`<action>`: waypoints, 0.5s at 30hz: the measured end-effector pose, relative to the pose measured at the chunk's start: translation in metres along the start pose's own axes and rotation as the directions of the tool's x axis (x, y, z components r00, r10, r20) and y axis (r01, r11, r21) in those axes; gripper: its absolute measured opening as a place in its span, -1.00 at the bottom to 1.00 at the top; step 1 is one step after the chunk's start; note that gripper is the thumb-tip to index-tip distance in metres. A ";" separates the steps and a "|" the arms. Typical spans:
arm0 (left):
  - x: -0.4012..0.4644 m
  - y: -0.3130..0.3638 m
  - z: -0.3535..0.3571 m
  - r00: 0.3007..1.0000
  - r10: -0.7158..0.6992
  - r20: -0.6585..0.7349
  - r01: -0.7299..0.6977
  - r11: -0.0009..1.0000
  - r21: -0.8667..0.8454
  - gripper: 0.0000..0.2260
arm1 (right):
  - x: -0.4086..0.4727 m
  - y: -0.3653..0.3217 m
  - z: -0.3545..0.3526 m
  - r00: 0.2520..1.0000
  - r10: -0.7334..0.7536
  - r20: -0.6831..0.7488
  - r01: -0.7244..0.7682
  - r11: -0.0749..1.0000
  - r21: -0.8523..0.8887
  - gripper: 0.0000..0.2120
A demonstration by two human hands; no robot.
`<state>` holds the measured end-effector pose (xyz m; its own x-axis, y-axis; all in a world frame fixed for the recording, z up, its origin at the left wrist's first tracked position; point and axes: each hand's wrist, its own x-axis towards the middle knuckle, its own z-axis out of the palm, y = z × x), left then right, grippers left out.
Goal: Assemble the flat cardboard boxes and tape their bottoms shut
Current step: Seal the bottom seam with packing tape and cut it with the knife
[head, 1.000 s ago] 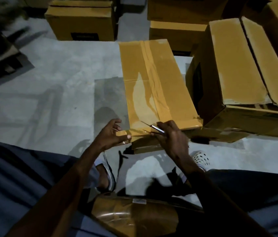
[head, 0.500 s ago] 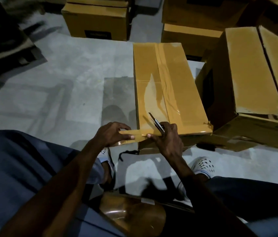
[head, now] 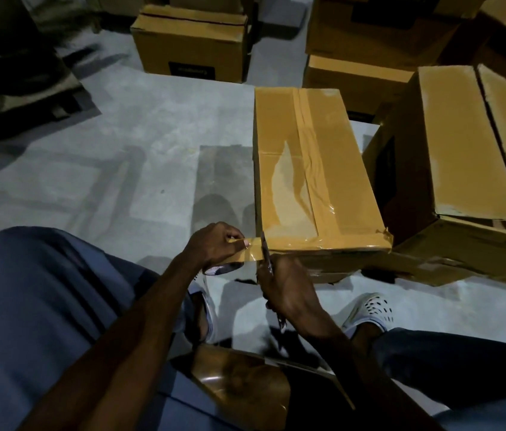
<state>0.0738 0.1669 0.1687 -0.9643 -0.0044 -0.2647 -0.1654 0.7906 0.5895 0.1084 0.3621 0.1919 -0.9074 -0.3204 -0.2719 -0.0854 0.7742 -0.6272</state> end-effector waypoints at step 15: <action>-0.016 -0.007 0.007 0.960 -0.175 -0.218 0.181 0.983 0.007 -0.77 | 0.010 -0.028 0.011 0.960 0.206 0.192 -0.174 0.970 -0.169 -0.81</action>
<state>0.0917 0.1663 0.1633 -0.9420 -0.2760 -0.1911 -0.3357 0.7810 0.5267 0.1064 0.3318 0.1989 -0.8094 -0.2531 -0.5299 0.0055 0.8990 -0.4378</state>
